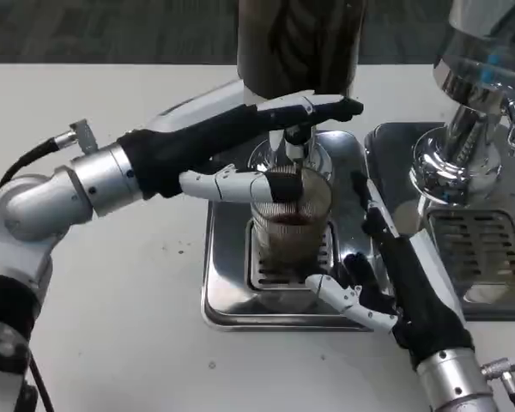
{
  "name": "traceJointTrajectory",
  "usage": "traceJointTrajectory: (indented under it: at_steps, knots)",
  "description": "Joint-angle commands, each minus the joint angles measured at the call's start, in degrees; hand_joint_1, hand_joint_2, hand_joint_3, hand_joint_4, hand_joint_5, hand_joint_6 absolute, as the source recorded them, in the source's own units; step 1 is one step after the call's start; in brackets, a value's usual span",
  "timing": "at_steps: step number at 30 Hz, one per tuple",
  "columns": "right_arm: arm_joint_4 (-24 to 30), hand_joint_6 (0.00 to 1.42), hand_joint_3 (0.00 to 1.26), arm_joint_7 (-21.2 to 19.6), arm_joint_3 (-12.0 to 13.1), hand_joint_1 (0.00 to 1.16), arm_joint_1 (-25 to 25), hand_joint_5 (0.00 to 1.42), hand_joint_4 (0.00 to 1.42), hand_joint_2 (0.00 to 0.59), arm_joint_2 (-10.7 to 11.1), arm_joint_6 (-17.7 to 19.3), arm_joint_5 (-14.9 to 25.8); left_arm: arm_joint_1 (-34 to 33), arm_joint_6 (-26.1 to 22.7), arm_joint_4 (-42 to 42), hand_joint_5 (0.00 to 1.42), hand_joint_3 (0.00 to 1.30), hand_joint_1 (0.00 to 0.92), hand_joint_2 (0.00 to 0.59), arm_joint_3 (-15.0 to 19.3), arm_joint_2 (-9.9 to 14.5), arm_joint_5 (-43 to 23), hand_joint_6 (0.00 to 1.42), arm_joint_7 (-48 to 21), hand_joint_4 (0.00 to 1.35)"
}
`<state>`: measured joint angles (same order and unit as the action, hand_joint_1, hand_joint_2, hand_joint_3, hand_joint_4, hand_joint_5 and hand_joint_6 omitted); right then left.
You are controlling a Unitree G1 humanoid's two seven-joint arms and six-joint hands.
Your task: Grasp the cup under the faucet to collect the drink, then remove the cup.
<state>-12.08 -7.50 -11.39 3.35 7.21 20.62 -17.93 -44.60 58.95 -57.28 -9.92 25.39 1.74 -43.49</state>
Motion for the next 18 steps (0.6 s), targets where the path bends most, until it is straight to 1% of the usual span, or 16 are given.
traceJointTrajectory:
  at_steps: [1, 11, 18]
  knots:
    - [-2.1, 0.07, 0.0, 1.1, 0.4, 0.66, -1.5, 0.0, 0.0, 0.217, -0.4, 1.3, 1.7, 2.6, -2.2, -0.8, 0.02, 0.14, 0.0, 0.061, -0.9, 1.6, 2.2, 0.0, -0.9, 0.04]
    - [-4.5, 0.07, 0.0, 2.0, -0.2, 0.65, -4.3, 0.0, 0.0, 0.217, -1.0, 1.7, 2.1, 3.1, -2.5, -0.2, 0.02, 0.15, 0.0, 0.061, -0.7, 1.8, 2.0, 0.0, -0.8, 0.04]
    - [-5.5, 0.08, 0.0, 2.7, -0.1, 0.65, -5.2, 0.0, 0.0, 0.217, -1.3, 1.9, 2.3, 3.4, -2.8, 0.2, 0.02, 0.15, 0.0, 0.061, -0.6, 1.9, 1.9, 0.0, -0.8, 0.04]
